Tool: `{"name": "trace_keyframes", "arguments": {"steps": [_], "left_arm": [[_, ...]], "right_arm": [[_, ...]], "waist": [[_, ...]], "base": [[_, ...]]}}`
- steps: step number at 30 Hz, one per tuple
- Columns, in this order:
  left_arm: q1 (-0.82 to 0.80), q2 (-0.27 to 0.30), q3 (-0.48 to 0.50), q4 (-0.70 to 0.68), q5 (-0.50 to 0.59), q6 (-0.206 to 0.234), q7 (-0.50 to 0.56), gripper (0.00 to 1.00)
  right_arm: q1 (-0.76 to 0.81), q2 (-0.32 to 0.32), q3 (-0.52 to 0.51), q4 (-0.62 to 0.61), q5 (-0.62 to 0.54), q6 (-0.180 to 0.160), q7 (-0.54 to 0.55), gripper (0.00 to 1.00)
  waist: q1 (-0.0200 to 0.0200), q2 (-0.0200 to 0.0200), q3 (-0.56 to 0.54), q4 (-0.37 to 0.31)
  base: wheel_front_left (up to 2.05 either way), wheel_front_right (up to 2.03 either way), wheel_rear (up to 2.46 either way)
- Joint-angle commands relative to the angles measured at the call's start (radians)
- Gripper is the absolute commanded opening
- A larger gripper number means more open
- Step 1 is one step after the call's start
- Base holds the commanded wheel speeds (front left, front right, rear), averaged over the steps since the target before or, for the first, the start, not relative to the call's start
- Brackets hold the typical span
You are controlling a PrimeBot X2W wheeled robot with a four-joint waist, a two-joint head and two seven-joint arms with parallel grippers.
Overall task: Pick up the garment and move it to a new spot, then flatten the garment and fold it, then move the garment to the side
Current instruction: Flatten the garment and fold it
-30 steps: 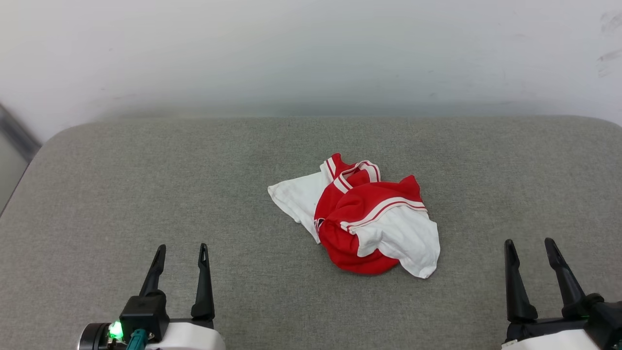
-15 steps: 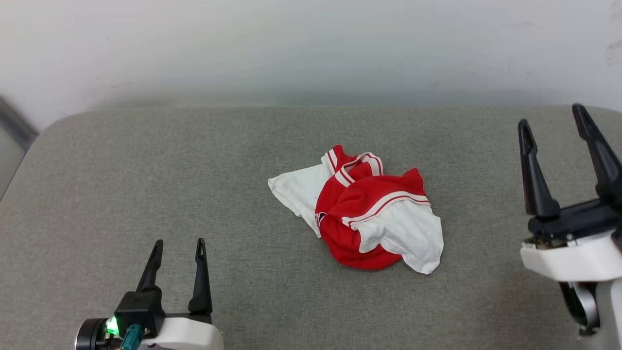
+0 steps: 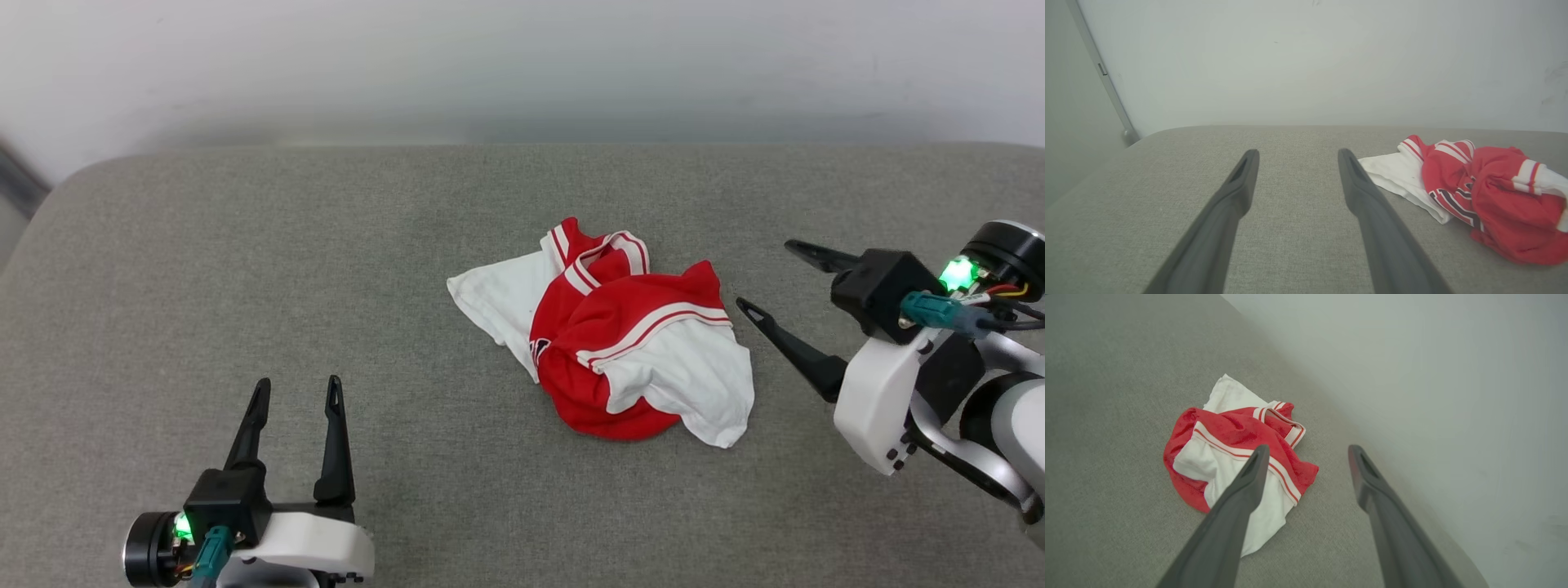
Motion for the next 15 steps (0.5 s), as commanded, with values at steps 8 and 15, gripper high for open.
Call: {"name": "trace_keyframes", "arguments": {"steps": [8, 15], "left_arm": [[-0.058, -0.001, -0.007, -0.015, -0.017, -0.002, -0.002, 1.00], [-0.123, -0.002, -0.029, -0.020, -0.032, 0.004, -0.002, 1.00]], "right_arm": [[-0.145, -0.085, 0.216, -0.023, 0.216, -0.001, 0.317, 1.00], [-0.245, -0.054, 0.376, 0.100, 0.305, -0.001, 0.368, 1.00]], "waist": [[-0.0001, 0.0000, 0.100, 0.019], [-0.0001, 0.0000, 0.218, 0.045]], "base": [[0.00, 0.00, 0.00], [0.00, 0.00, 0.00]]}}
